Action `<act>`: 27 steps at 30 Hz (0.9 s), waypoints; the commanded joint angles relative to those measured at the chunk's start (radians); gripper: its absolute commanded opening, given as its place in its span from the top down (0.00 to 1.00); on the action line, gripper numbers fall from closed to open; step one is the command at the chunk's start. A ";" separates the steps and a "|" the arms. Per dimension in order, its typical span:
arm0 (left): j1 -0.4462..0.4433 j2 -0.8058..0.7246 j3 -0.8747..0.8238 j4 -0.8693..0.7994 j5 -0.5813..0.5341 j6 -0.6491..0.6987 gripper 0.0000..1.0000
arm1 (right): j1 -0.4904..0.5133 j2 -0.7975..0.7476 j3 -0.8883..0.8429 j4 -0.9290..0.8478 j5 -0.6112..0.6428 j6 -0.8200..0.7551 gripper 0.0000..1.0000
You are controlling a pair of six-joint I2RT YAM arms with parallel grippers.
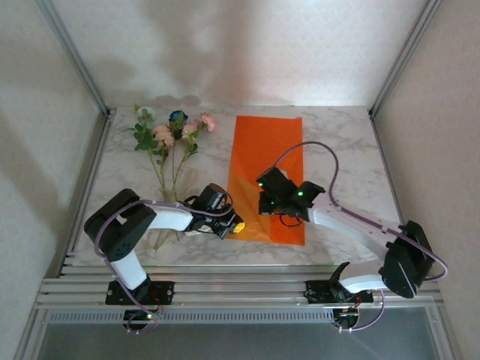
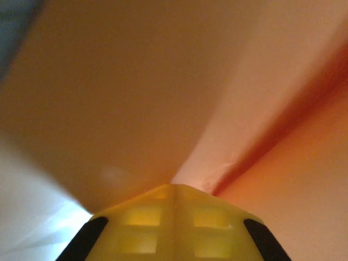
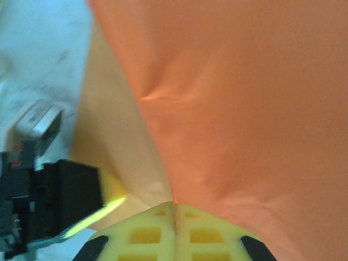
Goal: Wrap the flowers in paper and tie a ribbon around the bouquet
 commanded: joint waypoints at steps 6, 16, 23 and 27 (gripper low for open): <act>0.186 0.048 0.096 -0.234 -0.168 0.178 1.00 | -0.225 -0.189 -0.063 -0.490 0.204 0.282 1.00; 0.334 0.119 0.283 -0.386 -0.195 0.309 1.00 | -0.241 -0.110 -0.180 -0.659 -0.128 0.498 0.95; 0.373 0.107 0.273 -0.412 -0.223 0.358 1.00 | -0.238 -0.318 -0.094 -0.800 0.077 0.624 0.39; 0.393 0.095 0.288 -0.425 -0.239 0.389 1.00 | -0.238 -0.305 0.043 -0.807 0.184 0.526 0.36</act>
